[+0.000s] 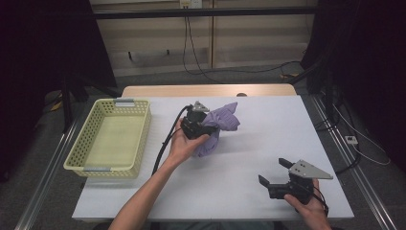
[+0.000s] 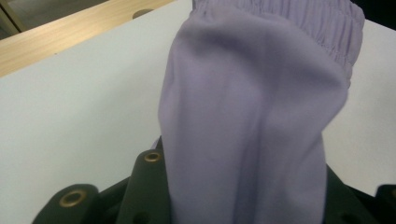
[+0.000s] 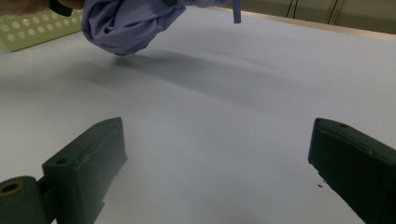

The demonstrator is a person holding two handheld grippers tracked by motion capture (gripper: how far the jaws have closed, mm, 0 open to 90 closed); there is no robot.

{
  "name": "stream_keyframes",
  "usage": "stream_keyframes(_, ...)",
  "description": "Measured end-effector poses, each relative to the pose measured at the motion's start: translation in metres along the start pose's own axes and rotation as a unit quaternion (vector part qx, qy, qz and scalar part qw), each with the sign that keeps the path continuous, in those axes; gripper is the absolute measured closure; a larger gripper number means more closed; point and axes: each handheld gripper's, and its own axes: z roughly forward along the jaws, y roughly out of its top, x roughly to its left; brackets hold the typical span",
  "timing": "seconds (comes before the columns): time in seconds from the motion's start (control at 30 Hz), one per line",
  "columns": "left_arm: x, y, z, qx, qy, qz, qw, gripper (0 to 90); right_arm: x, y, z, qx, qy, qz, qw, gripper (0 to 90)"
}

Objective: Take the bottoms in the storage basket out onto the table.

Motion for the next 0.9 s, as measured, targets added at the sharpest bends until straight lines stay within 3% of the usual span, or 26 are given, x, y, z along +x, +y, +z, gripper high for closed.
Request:
stream_keyframes(0.2, -0.001, -0.002, 0.006, 0.009, -0.001, 0.004, 0.9999, 64.9, 0.000, 0.000, 0.000, 0.001, 0.000, 0.000, 1.0000, 4.0)
stream_keyframes(0.57, 0.008, -0.009, 0.014, 0.025, 0.004, -0.012, 0.9996, 64.5, 0.000, 0.000, -0.001, 0.001, 0.000, 0.000, 1.0000, 4.0)
stream_keyframes(0.9, 0.006, -0.012, 0.020, 0.035, 0.007, -0.006, 0.9993, 63.0, 0.000, 0.000, 0.000, 0.002, 0.000, -0.001, 1.0000, 4.0)
